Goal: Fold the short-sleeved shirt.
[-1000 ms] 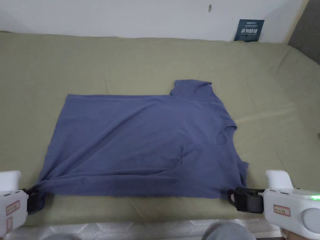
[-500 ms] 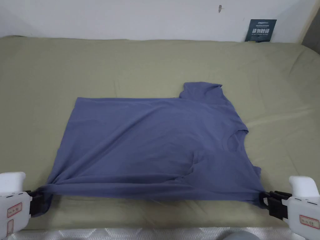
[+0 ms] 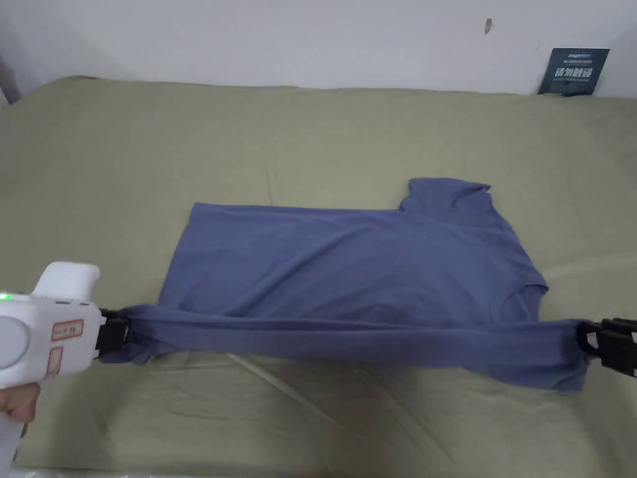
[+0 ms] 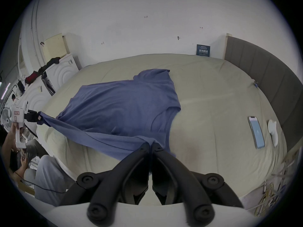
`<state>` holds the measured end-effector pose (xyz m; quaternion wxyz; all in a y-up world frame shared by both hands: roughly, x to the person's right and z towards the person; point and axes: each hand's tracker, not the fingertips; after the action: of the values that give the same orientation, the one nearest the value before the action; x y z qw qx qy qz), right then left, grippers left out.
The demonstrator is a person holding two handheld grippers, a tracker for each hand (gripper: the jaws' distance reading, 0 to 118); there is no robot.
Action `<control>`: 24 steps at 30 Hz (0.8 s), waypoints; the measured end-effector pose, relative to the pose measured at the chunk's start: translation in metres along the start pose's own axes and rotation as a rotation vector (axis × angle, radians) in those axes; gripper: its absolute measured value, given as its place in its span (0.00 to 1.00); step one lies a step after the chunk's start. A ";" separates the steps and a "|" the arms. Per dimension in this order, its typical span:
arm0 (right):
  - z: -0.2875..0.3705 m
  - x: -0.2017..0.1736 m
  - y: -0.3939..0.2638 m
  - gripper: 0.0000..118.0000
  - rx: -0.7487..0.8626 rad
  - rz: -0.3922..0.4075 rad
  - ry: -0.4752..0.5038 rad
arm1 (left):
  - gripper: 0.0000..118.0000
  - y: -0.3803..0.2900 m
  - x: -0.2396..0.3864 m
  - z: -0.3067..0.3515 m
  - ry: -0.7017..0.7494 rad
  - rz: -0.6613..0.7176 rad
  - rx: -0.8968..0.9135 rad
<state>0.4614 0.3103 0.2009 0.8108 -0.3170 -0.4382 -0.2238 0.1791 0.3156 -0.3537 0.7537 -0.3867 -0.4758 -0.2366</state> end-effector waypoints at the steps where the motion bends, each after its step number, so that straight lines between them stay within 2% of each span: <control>1: -0.008 0.001 0.008 0.03 -0.001 -0.002 0.000 | 0.00 0.007 -0.001 -0.005 -0.003 0.002 -0.002; 11: -0.112 -0.004 0.069 0.03 -0.086 0.004 -0.055 | 0.00 0.083 -0.002 -0.093 -0.012 0.036 -0.083; 14: -0.136 -0.009 0.075 0.03 -0.122 0.033 -0.071 | 0.00 0.091 0.001 -0.120 -0.002 0.029 -0.115; 18: -0.157 -0.008 0.074 0.04 -0.152 -0.007 -0.082 | 0.02 0.089 -0.001 -0.137 -0.018 0.061 -0.131; 19: -0.159 -0.009 0.074 0.05 -0.158 -0.023 -0.076 | 0.13 0.088 -0.001 -0.139 -0.028 0.074 -0.128; 20: -0.160 -0.010 0.073 0.06 -0.154 -0.041 -0.074 | 0.37 0.087 -0.002 -0.137 -0.039 0.077 -0.119; 21: -0.158 -0.011 0.071 0.23 -0.154 -0.043 -0.075 | 0.84 0.085 -0.002 -0.136 -0.038 0.074 -0.109; 22: -0.155 -0.010 0.068 0.51 -0.149 -0.051 -0.074 | 1.00 0.084 -0.002 -0.135 -0.040 0.073 -0.107; 24: -0.147 -0.014 0.063 0.75 -0.136 -0.068 -0.109 | 0.97 0.074 0.000 -0.124 -0.041 0.062 -0.052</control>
<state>0.5776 0.2511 0.1081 0.7542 -0.3680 -0.4760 -0.2631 0.2989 0.2591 -0.4114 0.7404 -0.4257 -0.4726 -0.2175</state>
